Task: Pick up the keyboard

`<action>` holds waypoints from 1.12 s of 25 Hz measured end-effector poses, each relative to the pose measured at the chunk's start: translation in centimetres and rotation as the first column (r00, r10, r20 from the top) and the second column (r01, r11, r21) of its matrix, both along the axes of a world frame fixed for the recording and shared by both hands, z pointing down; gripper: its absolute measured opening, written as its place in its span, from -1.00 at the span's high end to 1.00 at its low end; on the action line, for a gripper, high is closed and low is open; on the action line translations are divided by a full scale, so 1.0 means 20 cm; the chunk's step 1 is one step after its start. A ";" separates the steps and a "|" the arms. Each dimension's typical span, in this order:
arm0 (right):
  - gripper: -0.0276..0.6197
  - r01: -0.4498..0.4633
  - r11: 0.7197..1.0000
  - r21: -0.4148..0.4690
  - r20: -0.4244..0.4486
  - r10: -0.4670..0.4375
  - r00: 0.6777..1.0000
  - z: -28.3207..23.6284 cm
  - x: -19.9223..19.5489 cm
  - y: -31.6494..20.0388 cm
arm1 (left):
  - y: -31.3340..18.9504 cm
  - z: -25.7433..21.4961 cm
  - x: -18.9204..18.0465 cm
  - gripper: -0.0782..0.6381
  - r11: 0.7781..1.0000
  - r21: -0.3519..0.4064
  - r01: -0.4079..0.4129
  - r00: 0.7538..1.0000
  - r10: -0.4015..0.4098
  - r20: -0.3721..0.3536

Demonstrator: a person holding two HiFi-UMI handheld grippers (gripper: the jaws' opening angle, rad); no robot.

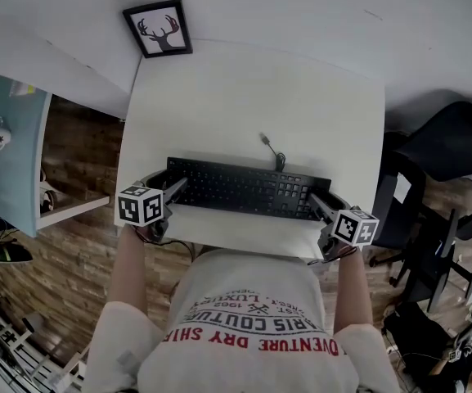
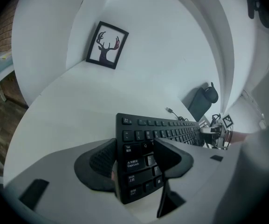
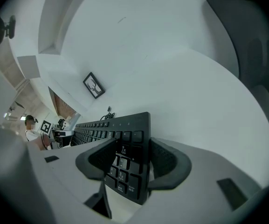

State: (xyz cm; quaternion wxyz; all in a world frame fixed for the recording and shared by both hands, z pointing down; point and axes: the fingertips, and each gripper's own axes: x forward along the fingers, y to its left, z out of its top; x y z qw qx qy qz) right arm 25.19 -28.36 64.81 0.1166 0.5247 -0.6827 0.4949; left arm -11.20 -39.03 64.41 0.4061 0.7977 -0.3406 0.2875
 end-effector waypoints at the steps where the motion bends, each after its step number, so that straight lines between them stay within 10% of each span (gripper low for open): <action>1: 0.17 -0.001 1.000 0.000 0.004 0.001 1.000 0.00 0.00 0.00 | 0.00 0.00 0.00 0.05 1.000 -0.005 0.002 1.000 -0.002 -0.015; 14: 0.20 -0.031 0.998 0.050 -0.034 0.033 0.999 -0.08 0.00 0.02 | 0.00 0.00 0.01 0.07 0.999 -0.049 0.019 0.997 -0.022 -0.070; 28: 0.20 -0.019 0.980 0.197 -0.066 0.033 0.997 -0.33 0.05 -0.12 | -0.13 -0.26 0.06 0.07 0.996 0.084 0.029 0.992 -0.018 -0.125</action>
